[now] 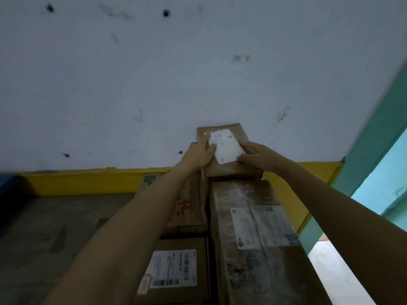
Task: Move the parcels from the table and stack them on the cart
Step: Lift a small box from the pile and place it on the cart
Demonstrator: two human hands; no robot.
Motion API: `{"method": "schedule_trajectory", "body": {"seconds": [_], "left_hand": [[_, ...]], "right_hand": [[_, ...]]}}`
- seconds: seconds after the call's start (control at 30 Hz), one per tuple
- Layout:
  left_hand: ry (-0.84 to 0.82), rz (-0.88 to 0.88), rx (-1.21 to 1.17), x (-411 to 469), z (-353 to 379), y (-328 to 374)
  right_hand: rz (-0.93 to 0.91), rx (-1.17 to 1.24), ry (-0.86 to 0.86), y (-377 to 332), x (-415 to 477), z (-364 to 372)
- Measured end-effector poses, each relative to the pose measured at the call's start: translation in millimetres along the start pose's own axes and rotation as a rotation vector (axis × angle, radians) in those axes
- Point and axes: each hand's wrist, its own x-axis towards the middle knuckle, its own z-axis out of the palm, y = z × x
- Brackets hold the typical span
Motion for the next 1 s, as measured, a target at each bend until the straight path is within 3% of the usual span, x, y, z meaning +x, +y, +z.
{"method": "schedule_trajectory", "body": {"seconds": [0.33,0.47,0.73,1.0], "left_hand": [[0.185,0.047,-0.007,-59.6,-121.1,-23.3],[0.237,0.019,0.03,-110.0,-186.6,-68.3],[0.169,-0.06,0.026,-222.3,-293.0,-188.7],[0.138,-0.188,0.065,-280.8,-359.6,-277.7]], "right_hand": [[-0.164,-0.045,0.226,-121.4,-21.0,48.4],[-0.214,0.003,0.229,-193.5,-48.5,102.6],[-0.156,-0.01,0.185,-322.3,-100.2,245.2],[-0.099,0.052,0.113,-399.5,-125.8,347.4]]}}
